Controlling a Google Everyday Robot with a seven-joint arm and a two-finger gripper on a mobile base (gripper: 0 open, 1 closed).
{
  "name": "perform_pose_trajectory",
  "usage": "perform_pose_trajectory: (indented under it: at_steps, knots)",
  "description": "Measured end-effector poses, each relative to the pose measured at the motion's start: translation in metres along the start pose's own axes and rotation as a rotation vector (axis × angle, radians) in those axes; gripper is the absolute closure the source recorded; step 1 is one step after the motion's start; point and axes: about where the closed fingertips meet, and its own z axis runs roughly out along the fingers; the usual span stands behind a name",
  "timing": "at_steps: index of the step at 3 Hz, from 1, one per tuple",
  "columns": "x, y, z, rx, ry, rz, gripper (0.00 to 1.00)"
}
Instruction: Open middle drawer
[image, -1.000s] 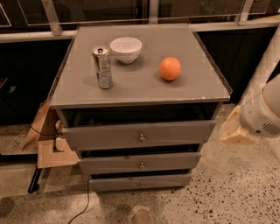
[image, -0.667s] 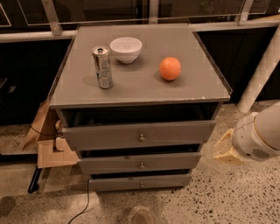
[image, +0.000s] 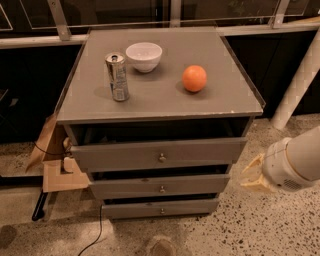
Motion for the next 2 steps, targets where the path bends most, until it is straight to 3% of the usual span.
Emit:
perform_pose_trajectory:
  at_steps: [2]
  knots:
    - [0.015, 0.003, 0.109, 0.024, -0.101, -0.18, 1.0]
